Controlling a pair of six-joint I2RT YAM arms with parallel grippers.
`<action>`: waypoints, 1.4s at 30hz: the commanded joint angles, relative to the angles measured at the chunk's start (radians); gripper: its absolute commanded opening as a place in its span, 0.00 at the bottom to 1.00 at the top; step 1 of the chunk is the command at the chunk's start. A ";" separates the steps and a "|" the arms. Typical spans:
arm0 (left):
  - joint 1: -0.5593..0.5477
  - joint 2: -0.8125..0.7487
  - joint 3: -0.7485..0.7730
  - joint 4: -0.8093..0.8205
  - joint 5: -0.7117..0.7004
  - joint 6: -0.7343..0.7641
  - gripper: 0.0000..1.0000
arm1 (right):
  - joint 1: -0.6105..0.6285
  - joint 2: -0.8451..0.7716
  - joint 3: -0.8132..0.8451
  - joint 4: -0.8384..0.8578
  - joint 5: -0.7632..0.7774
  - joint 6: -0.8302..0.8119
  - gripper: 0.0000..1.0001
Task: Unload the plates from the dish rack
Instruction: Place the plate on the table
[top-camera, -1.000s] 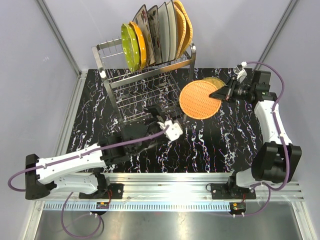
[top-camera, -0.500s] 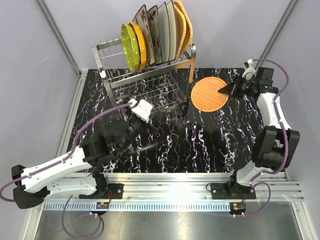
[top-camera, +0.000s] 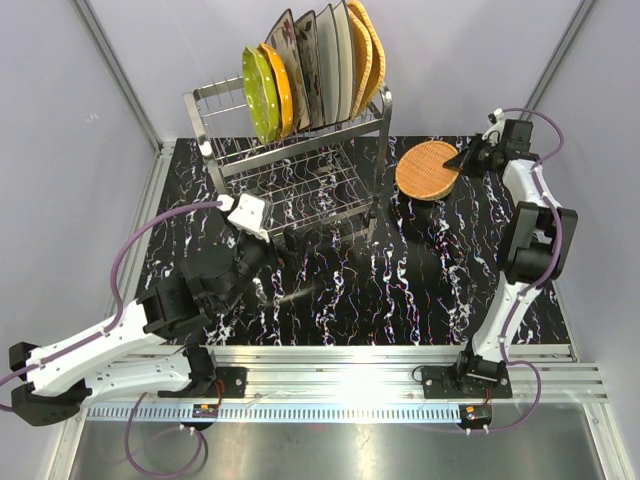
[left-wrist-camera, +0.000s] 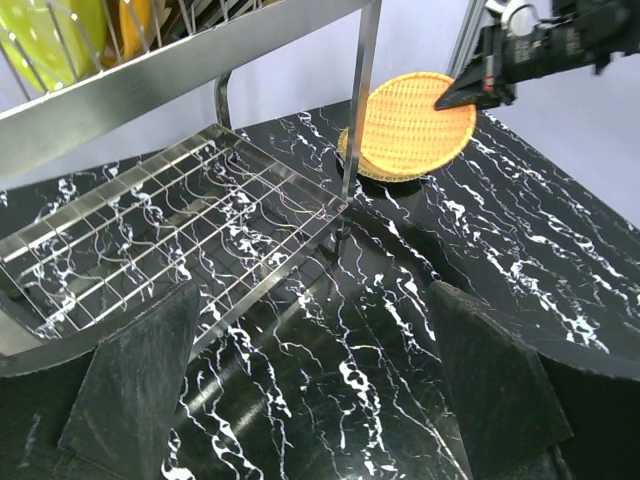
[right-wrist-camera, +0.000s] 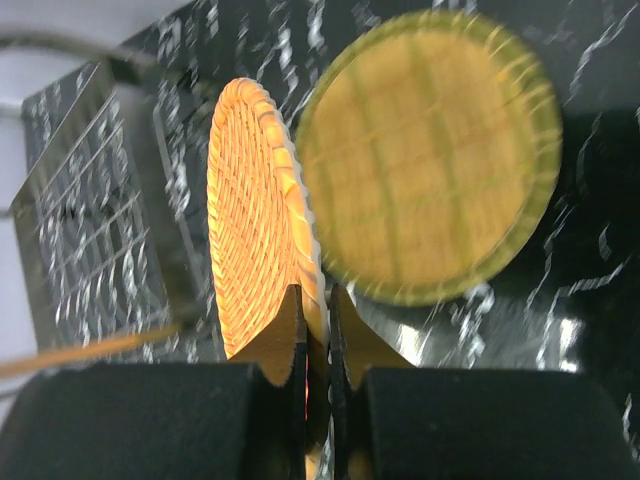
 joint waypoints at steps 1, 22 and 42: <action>0.004 -0.023 -0.003 0.003 -0.035 -0.081 0.99 | -0.003 0.081 0.141 0.066 0.036 0.054 0.00; 0.005 -0.005 0.040 -0.047 -0.038 -0.169 0.99 | -0.003 0.360 0.378 0.043 0.020 -0.018 0.41; 0.231 0.182 0.477 -0.291 0.070 -0.314 0.99 | 0.012 0.365 0.551 -0.273 0.167 -0.522 1.00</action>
